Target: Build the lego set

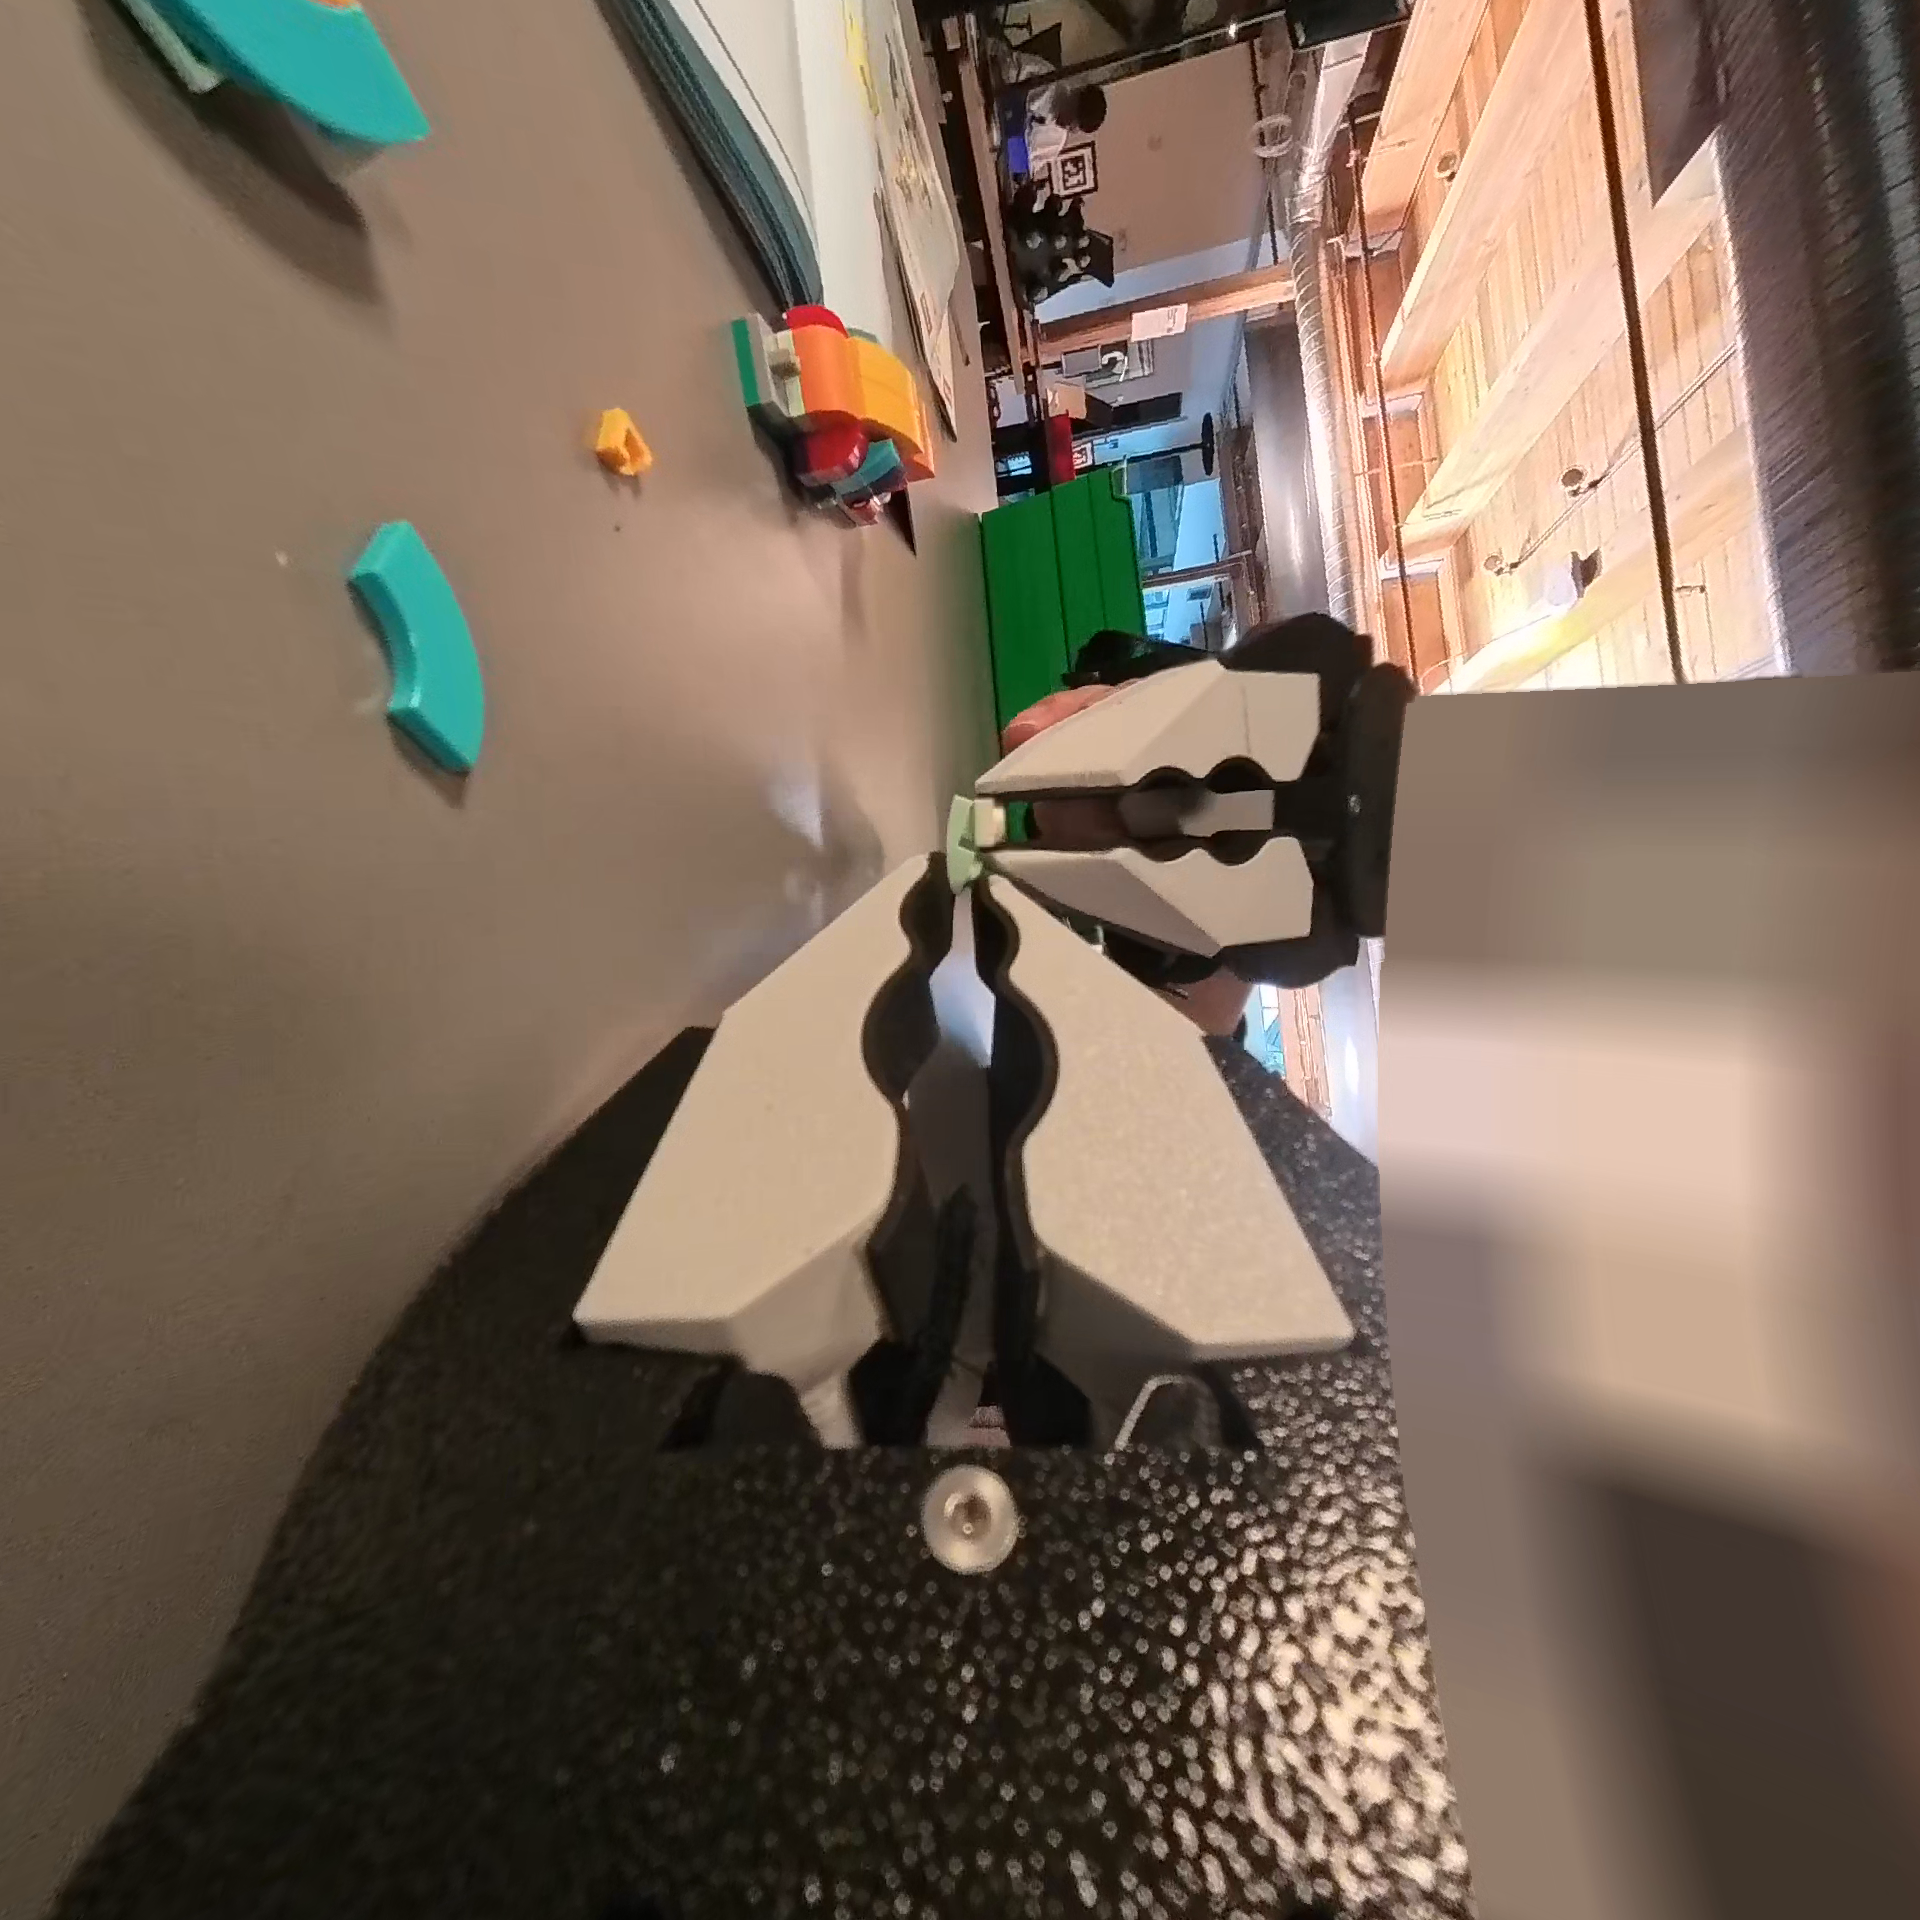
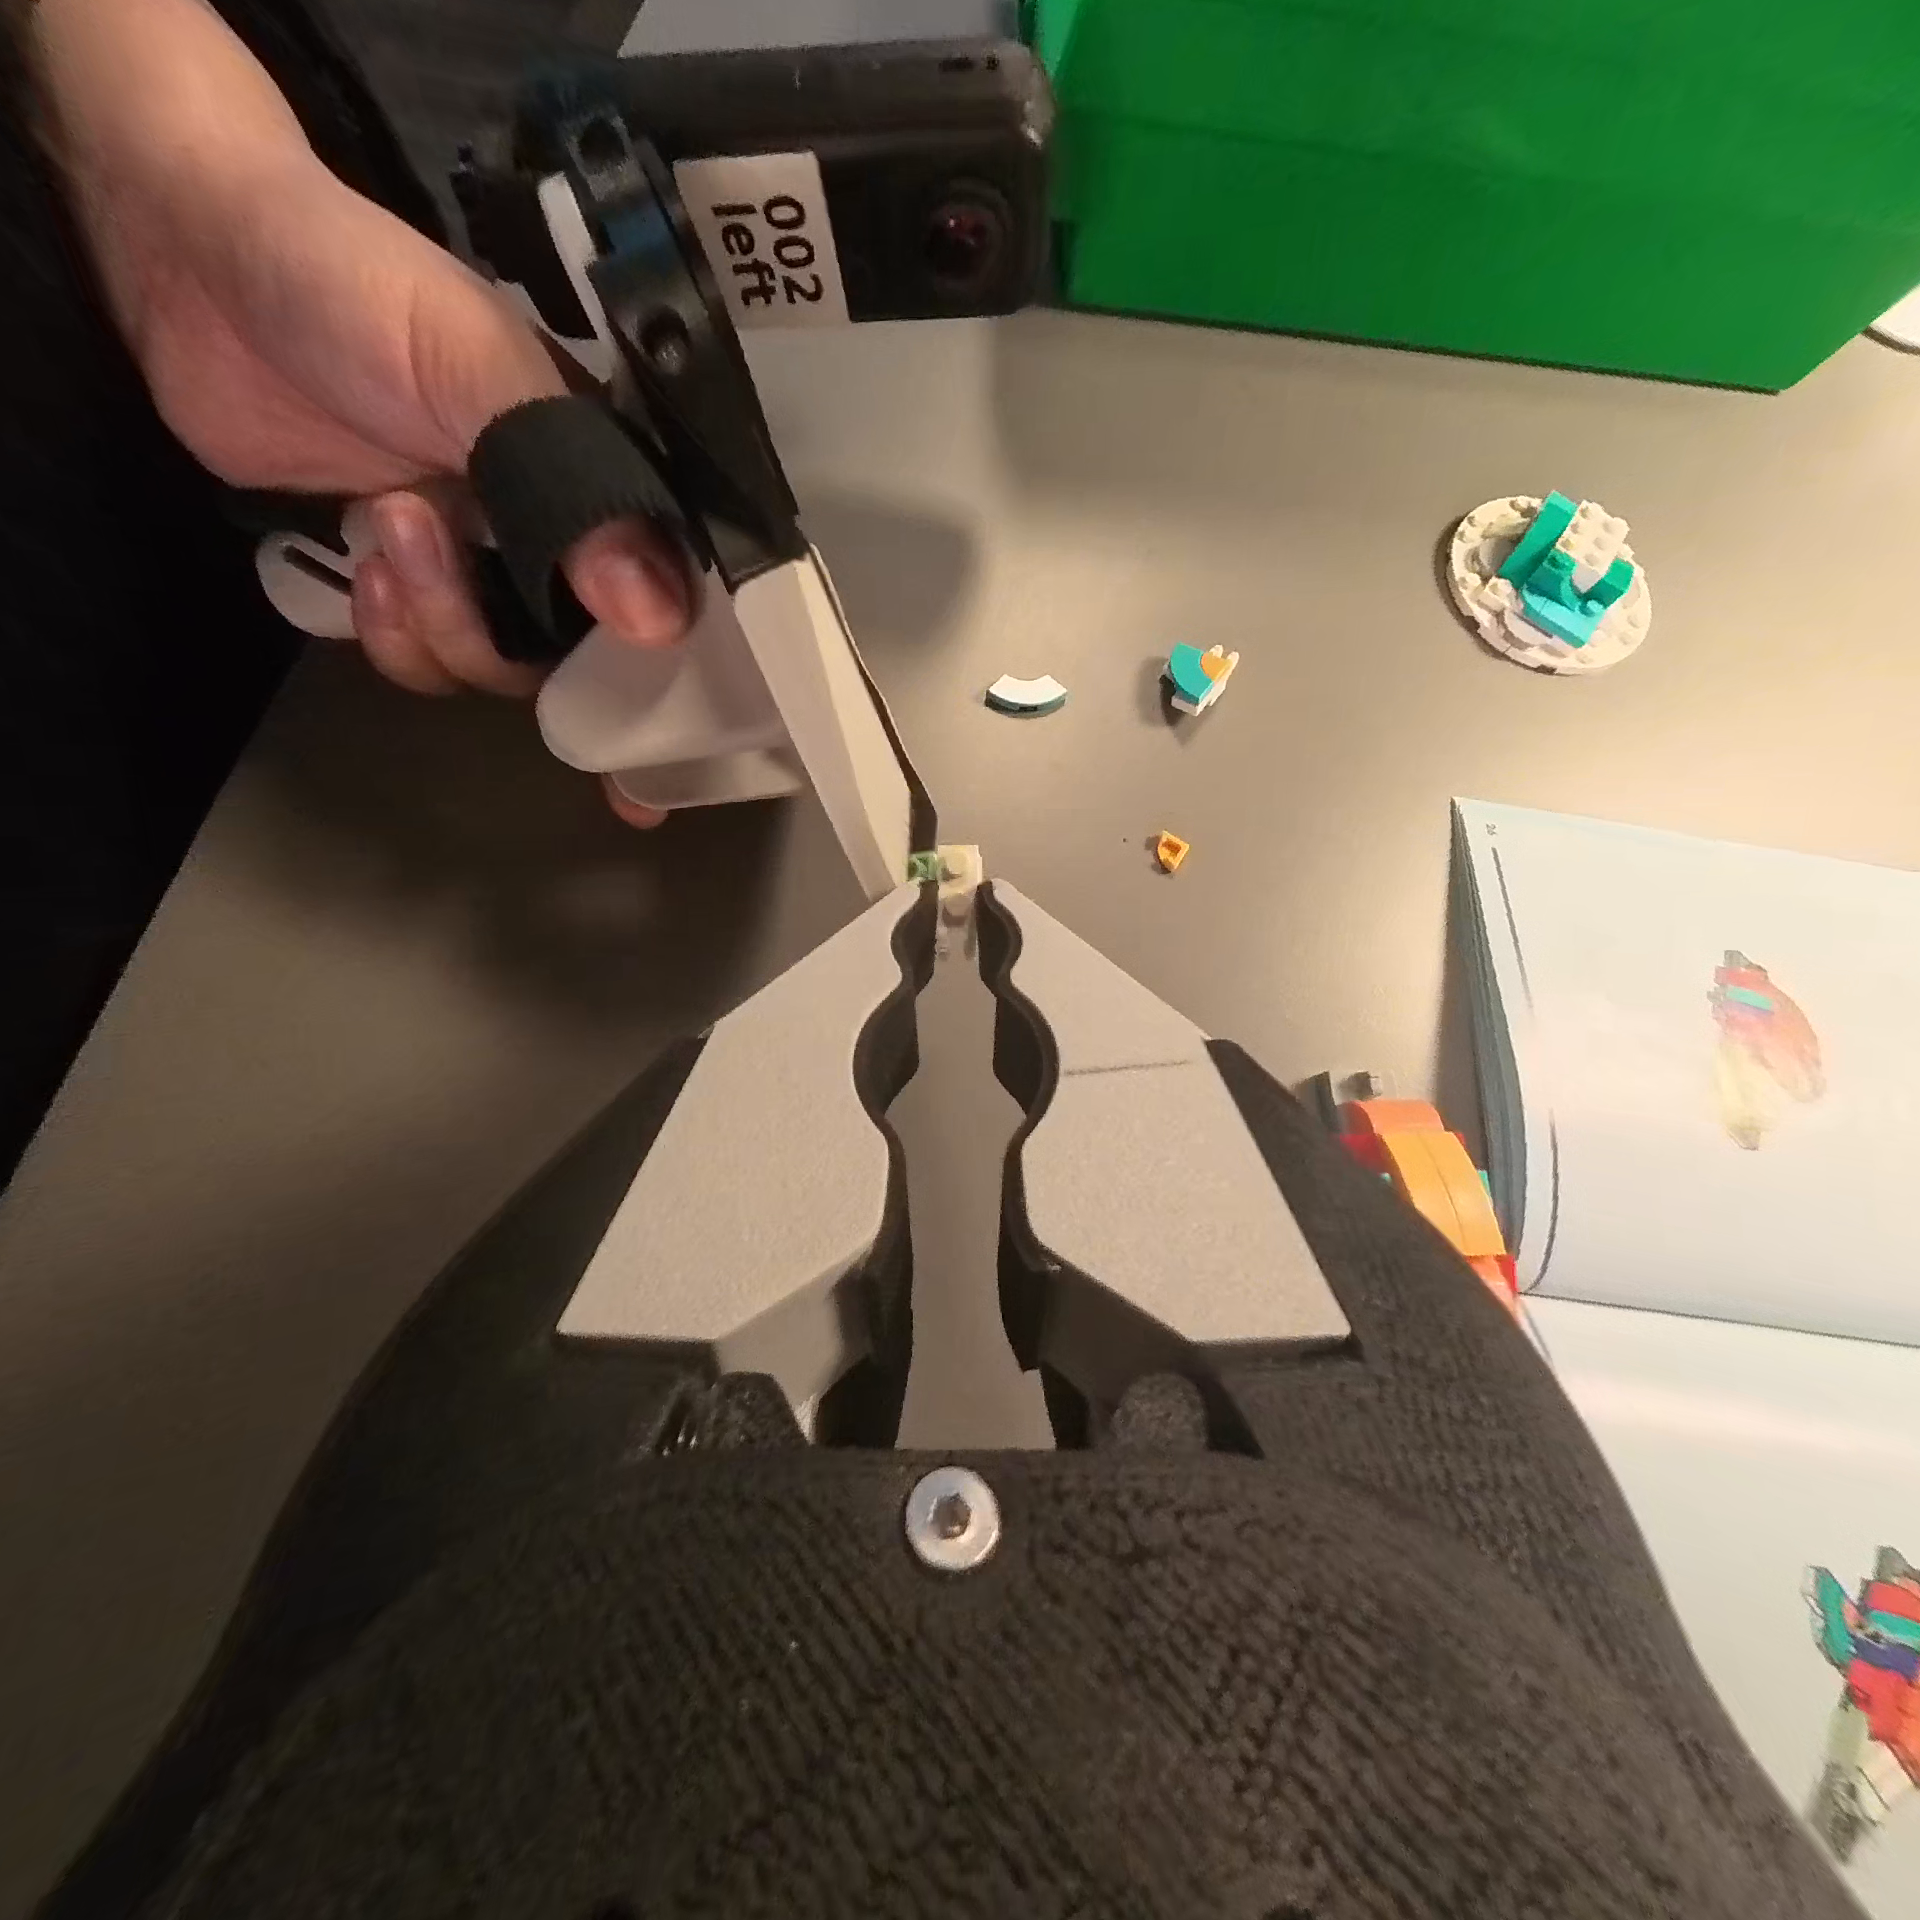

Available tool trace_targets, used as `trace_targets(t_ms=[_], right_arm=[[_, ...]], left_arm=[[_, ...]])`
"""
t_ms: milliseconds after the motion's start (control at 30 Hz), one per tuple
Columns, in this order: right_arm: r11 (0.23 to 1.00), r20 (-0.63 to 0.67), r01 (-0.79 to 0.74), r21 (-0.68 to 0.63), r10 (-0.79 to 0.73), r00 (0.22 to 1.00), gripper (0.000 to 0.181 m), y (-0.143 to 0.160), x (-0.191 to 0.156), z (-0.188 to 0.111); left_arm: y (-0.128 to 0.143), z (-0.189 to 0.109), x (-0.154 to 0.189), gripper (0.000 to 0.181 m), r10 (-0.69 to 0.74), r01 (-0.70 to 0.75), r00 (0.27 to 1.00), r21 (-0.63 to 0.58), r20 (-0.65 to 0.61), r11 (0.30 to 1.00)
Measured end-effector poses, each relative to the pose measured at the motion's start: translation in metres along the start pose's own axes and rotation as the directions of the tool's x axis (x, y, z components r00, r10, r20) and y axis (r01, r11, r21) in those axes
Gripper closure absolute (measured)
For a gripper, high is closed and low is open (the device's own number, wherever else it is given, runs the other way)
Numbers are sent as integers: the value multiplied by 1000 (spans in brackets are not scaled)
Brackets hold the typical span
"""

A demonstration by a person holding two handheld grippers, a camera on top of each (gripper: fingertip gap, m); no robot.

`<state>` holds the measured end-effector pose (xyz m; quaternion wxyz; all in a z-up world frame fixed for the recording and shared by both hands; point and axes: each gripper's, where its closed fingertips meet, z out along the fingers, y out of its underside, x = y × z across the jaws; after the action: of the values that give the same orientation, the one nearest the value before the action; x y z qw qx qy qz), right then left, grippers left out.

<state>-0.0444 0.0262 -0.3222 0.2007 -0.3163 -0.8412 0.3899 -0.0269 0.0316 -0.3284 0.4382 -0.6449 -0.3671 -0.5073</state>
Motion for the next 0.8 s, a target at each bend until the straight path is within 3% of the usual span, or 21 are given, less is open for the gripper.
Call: trace_targets(t_ms=[33,800], right_arm=[[1000,-5,11,-6,-11,1000,175,0,0,0],[998,-17,27,-56,-28,999,175,-6,-4,-2]], left_arm=[[0,0,0,180,3,-3,1000,0,0,1000],[1,0,3,179,4,-4,1000,-6,-23,1000]])
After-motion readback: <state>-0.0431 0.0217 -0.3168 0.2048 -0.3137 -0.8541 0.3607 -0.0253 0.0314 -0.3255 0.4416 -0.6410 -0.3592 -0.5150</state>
